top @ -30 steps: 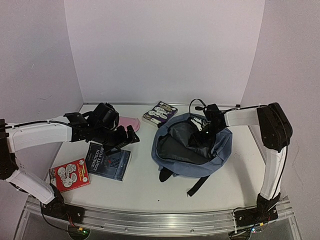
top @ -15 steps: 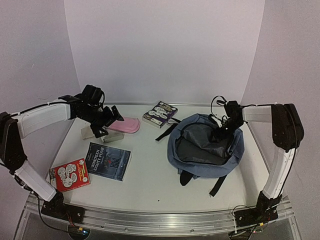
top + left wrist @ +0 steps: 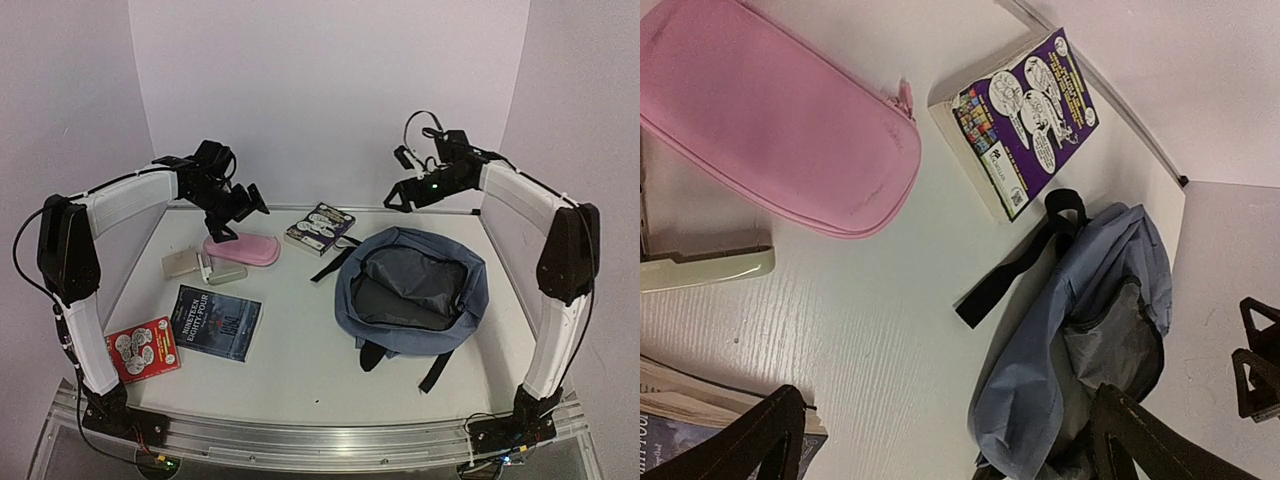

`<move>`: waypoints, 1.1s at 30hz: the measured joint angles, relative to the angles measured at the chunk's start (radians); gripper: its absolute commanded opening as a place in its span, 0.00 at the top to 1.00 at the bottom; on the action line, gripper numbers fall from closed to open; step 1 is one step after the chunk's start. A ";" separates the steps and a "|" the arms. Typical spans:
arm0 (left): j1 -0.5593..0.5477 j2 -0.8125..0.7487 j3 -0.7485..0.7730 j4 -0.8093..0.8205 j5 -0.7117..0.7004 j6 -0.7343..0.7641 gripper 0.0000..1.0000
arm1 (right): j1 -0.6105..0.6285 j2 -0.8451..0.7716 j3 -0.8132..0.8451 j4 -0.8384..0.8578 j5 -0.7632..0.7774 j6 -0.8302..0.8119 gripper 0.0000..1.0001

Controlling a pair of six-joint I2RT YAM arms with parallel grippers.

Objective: Pack the student bag
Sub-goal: Adjust the student bag at the center of the board, then move the book to the center of the board.

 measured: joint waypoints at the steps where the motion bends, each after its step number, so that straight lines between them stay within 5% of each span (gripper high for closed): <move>1: 0.001 0.009 0.005 -0.006 0.002 -0.002 0.00 | 0.027 0.033 0.037 0.009 0.008 0.016 0.17; 15: 0.004 0.019 -0.006 -0.049 0.012 -0.064 0.00 | 0.320 0.579 0.522 0.087 0.247 0.048 0.18; 33: 0.010 -0.045 -0.029 -0.138 -0.029 -0.083 0.01 | 0.366 0.813 0.676 0.306 0.403 -0.099 0.29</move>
